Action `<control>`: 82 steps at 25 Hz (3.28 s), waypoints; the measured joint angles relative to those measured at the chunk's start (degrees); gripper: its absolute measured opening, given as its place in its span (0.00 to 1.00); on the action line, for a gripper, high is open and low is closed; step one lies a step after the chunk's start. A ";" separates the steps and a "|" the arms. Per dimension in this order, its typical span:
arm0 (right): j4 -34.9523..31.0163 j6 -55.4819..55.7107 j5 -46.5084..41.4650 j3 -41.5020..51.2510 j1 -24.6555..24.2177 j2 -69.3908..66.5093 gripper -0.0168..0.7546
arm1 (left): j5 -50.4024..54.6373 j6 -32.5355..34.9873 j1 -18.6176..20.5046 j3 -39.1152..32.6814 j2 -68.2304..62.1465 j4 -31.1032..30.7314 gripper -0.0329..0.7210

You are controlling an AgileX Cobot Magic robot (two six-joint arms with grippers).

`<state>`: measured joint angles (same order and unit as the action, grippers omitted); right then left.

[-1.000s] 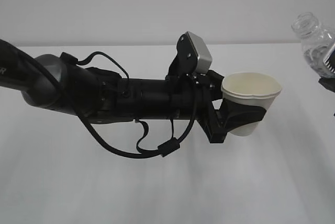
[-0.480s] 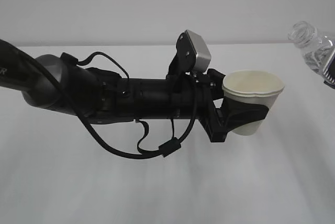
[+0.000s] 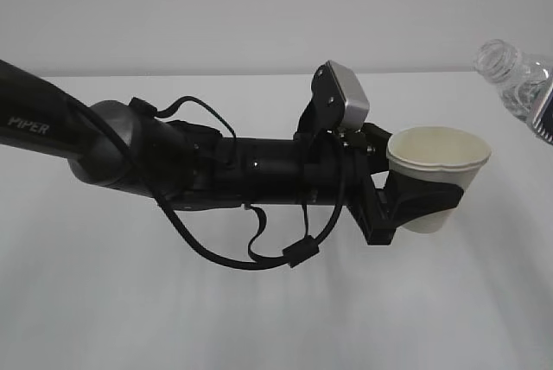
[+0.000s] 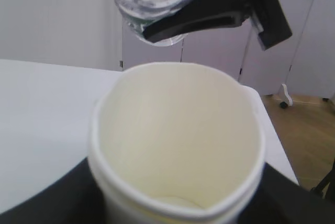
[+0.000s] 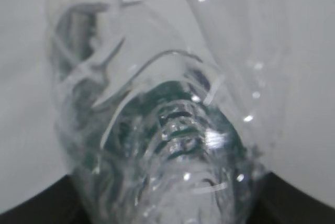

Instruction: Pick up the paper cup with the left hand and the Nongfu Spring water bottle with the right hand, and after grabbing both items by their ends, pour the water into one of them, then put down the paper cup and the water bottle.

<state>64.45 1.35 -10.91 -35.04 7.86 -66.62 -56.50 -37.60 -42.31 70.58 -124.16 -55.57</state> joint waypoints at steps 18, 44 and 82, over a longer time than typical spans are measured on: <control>8.92 0.00 0.00 0.00 0.00 0.00 0.55 | 0.42 -0.42 -0.97 1.84 -0.14 0.00 0.64; 19.07 0.00 -1.33 0.00 0.00 0.00 0.55 | 0.42 -1.04 -0.87 1.84 -0.14 -0.35 0.64; 28.77 0.00 -1.22 0.00 0.00 0.00 0.55 | 0.42 -1.76 -0.87 1.84 -0.14 -1.41 0.64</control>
<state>93.21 1.35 -12.13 -35.04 7.86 -66.62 -56.08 -39.37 -43.18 72.42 -124.30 -56.98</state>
